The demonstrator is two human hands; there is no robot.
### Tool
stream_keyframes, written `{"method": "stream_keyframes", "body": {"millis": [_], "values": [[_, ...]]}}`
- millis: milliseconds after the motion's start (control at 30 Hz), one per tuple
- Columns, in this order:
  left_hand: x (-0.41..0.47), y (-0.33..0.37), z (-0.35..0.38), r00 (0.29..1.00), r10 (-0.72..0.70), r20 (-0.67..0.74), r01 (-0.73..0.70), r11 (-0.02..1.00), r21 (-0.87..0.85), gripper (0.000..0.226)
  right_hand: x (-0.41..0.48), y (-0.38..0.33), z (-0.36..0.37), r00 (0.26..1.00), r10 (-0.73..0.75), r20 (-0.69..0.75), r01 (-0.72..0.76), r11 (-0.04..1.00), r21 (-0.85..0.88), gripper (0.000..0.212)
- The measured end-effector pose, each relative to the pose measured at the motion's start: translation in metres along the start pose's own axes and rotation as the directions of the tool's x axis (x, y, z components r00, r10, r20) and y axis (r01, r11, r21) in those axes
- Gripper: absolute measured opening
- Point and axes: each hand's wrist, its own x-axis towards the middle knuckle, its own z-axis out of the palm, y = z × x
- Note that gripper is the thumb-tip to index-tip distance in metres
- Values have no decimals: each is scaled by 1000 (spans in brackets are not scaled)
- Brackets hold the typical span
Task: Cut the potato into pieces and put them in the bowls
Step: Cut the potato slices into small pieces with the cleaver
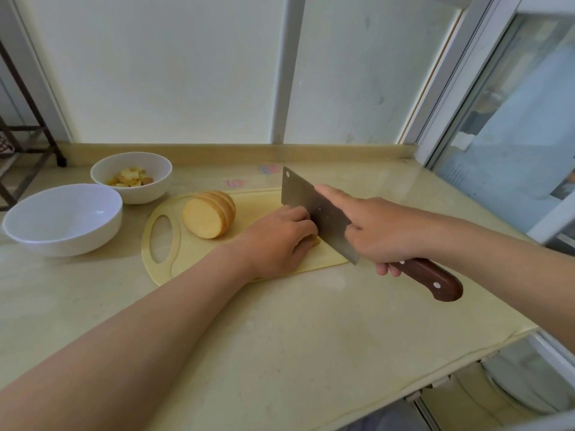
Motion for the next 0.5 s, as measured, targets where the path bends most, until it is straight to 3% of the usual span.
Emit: {"method": "stream_keyframes", "body": {"millis": [367,500], "values": [[-4,2,-4,1000,6,-15,-7,999,-51,27,45,-9,9,995,-12,-101,26,990,139,87],[-8,3,-7,999,9,-32,-10,1000,-18,17,44,-9,12,994,-32,-101,46,989,138,88]]}}
